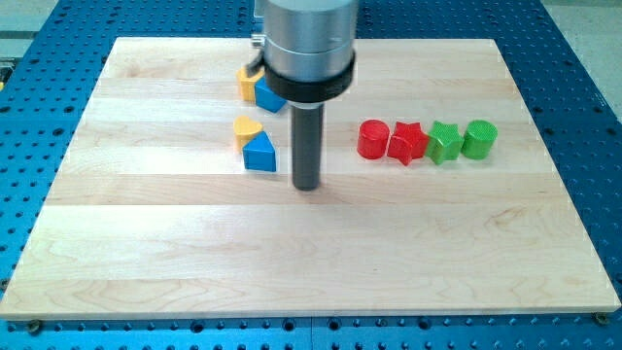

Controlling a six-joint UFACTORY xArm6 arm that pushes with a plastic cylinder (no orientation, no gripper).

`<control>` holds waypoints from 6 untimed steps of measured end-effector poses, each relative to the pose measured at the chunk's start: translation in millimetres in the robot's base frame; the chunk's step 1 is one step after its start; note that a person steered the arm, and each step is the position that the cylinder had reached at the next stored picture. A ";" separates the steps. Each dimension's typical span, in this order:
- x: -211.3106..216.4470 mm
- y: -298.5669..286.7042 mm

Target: Slide the triangle to the left

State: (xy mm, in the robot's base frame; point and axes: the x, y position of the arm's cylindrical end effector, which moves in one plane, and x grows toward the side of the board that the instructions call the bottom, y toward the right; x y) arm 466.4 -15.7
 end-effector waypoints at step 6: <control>16.2 -25.5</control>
